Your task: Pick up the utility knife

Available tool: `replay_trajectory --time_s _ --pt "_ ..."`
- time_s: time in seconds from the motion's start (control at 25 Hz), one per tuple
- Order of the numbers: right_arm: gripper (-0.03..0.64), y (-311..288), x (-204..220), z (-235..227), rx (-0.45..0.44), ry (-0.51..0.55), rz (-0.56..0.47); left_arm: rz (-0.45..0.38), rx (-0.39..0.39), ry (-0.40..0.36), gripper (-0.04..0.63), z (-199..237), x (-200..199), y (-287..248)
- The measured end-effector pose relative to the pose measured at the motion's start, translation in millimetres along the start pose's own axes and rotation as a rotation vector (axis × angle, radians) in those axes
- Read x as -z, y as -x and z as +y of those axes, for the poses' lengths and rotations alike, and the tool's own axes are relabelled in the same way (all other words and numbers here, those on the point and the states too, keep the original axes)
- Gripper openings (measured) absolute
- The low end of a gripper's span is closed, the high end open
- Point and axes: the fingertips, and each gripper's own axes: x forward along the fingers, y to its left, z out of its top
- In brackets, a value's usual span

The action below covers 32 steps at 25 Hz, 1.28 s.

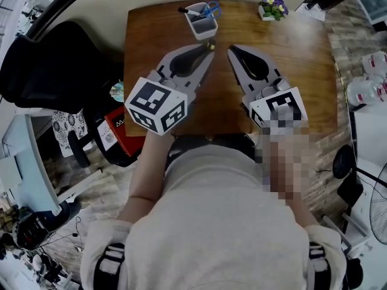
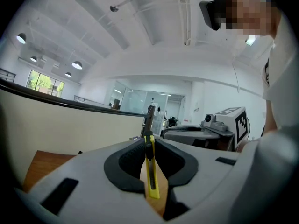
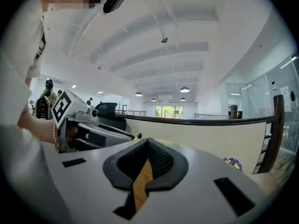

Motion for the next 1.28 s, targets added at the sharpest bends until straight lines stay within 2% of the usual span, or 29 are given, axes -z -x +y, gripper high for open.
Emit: replay_trajectory --time_s 0.28,0.56,0.96,1.28 --pt "0.012 7 -3 9 -0.020 0.005 -0.033 -0.027 0.000 0.031 0.075 -9 5 7" --pt "0.012 10 13 19 -0.048 -0.023 -0.003 -0.055 -0.021 0.074 0.074 -9 14 14" --pt "0.012 11 37 36 -0.097 -0.040 0.061 -0.044 0.000 0.117 0.074 -14 34 18" --pt "0.012 16 53 37 -0.093 -0.104 0.083 -0.018 0.008 0.160 0.075 -15 48 18"
